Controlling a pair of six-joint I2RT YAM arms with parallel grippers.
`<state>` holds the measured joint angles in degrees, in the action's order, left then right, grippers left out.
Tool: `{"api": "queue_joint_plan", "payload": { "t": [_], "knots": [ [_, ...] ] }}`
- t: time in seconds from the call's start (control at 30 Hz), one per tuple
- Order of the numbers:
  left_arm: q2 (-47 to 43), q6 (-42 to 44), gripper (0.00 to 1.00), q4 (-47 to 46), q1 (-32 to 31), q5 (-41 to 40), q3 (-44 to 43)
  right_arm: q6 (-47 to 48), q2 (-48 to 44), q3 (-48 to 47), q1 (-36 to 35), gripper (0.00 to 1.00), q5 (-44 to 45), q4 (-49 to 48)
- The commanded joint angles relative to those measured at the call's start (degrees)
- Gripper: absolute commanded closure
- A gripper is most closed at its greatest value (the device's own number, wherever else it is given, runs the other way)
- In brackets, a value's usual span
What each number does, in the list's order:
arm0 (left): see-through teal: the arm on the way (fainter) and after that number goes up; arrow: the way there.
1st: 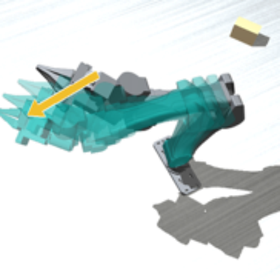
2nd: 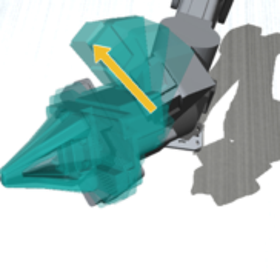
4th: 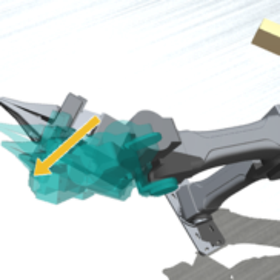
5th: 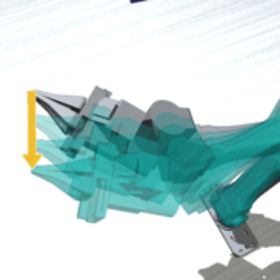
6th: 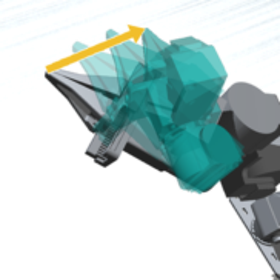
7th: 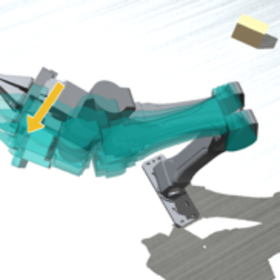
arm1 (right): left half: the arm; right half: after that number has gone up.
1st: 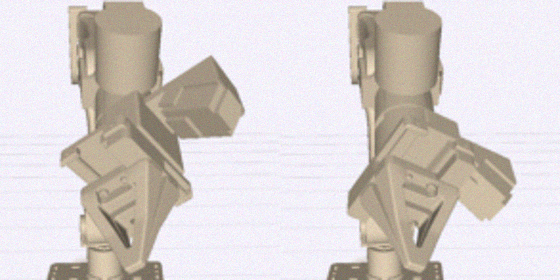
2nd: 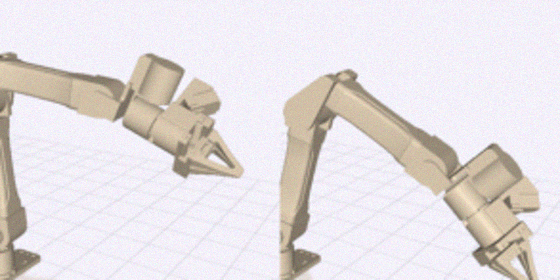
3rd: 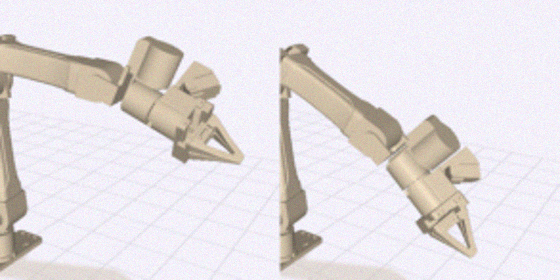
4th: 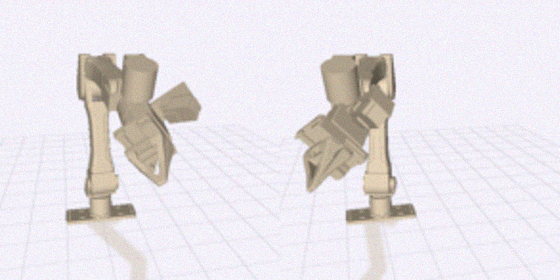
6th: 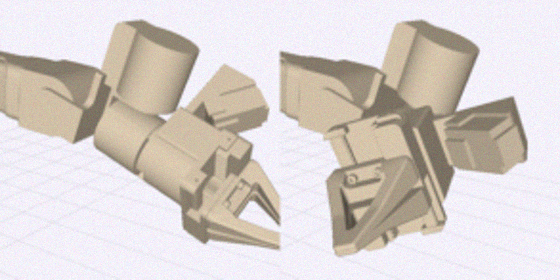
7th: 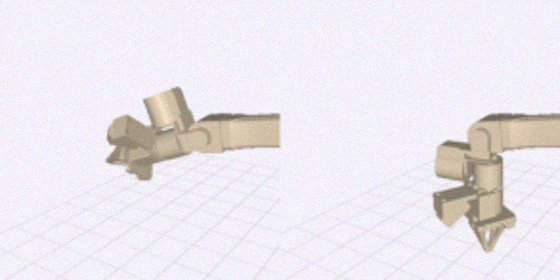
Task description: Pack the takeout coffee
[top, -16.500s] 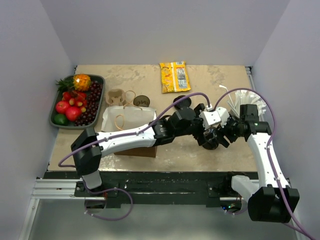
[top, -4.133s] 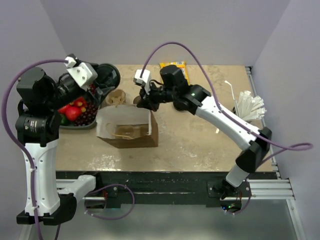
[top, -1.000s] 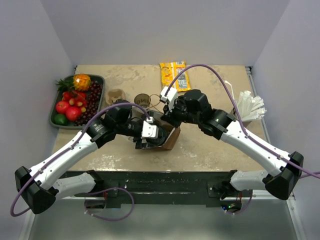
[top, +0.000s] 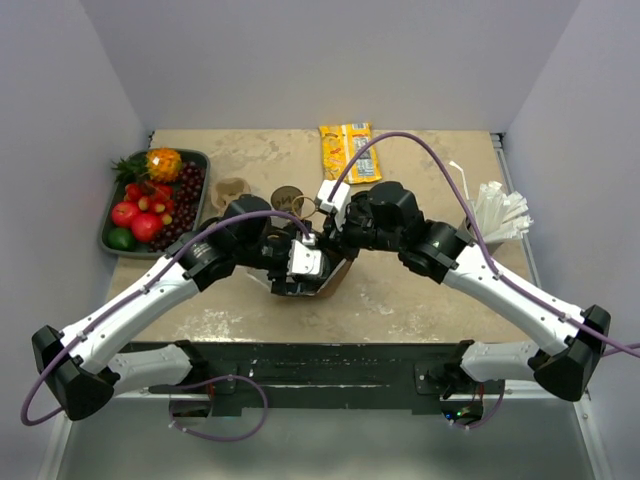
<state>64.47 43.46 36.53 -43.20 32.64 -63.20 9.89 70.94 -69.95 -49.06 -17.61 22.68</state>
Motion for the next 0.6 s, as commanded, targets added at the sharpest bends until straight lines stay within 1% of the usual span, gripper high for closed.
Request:
{"api": "queue_joint_plan", "payload": {
  "t": [0.0,0.07,0.1,0.17,0.27,0.3,0.43,0.57],
  "knots": [
    [-3.1,-15.5,1.00,-15.5,0.3,-8.1,0.7,-2.1,-2.1,0.3,-2.0,1.00,-1.5,-1.3],
    [-3.8,-18.1,1.00,-16.5,0.3,-9.9,1.5,-2.7,-2.2,0.3,-2.0,1.00,1.0,-1.1],
    [-3.9,-21.7,1.00,-17.7,0.3,-11.1,2.0,-2.9,-2.5,0.3,-2.1,1.00,2.0,-1.1],
    [-3.9,-23.9,1.00,-17.5,0.3,-13.9,2.4,-3.7,-2.6,0.3,-2.0,1.00,5.6,-1.1],
    [-4.8,-28.9,1.00,-18.2,0.3,-17.0,5.2,-5.6,-3.3,0.8,-2.0,1.00,8.9,-1.4],
    [-4.8,-31.7,1.00,-18.2,0.4,-17.5,5.6,-6.6,-3.3,0.9,-2.0,1.00,9.8,-1.5],
    [-4.0,-37.0,1.00,-17.9,0.7,-20.1,7.1,-8.3,-3.3,0.3,-2.1,1.00,12.1,-1.3],
    [-1.2,-42.5,1.00,-21.0,2.8,-22.8,7.7,-11.7,-2.9,0.7,-2.0,1.00,12.6,-2.2]
  ]
}}
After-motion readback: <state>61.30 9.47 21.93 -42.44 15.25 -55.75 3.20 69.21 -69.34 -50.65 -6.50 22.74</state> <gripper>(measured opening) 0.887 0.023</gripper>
